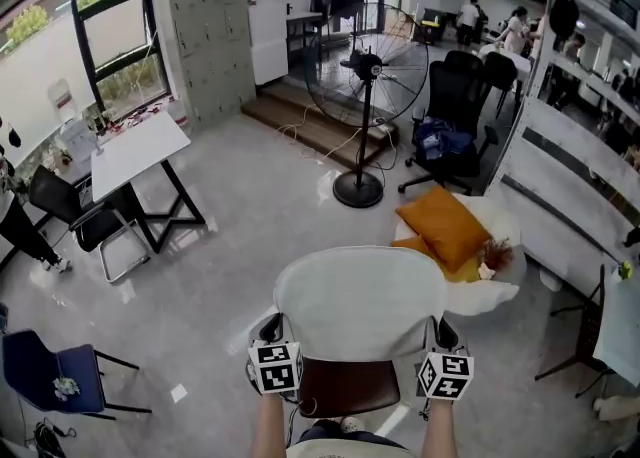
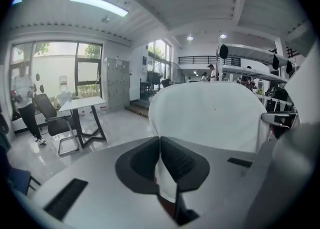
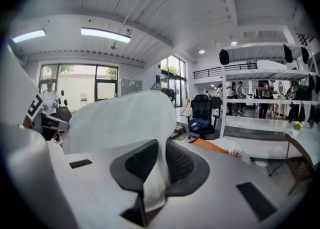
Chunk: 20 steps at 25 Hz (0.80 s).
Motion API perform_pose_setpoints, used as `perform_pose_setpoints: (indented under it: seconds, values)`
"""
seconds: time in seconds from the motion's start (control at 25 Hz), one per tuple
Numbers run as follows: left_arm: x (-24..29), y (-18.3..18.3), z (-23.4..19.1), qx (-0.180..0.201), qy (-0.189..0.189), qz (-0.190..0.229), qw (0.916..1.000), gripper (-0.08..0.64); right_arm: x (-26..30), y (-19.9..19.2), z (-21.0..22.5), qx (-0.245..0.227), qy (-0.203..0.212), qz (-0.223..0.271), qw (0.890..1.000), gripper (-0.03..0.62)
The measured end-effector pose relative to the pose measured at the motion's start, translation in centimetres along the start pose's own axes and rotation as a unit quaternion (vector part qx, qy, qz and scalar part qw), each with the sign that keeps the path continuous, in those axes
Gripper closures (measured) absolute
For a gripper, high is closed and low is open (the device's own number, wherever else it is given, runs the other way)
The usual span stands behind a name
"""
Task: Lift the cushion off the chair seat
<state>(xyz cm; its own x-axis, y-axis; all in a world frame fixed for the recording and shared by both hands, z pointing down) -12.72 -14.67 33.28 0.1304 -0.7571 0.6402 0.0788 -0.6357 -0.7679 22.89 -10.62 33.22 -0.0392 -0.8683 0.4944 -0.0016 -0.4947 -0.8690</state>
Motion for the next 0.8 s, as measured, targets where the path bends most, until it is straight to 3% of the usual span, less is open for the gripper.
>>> perform_pose_setpoints:
  seconds: [0.4,0.8]
  values:
    - [-6.0,4.7,-1.4,0.0,0.017,0.109,0.9939,0.534,-3.4,5.2,-1.6,-0.01,0.014,0.088,0.996,0.522]
    - [-7.9,6.9,-0.7,-0.008,0.014,0.152,0.9882,0.534,-5.2,7.6,-1.1,0.001,0.013,0.126,0.992,0.52]
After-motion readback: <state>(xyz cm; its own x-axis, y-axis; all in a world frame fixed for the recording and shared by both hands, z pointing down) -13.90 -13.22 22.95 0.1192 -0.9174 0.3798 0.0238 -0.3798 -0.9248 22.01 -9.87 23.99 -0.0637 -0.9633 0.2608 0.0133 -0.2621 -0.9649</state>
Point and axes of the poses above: the fingertips, and each gripper's own axes: x forward along the fingers, z to its right, y out of its top, the point moved 8 cm from there along -x, backward along the fingers, and after that the axes turned 12 degrees about -z, right-handed, at the moved point
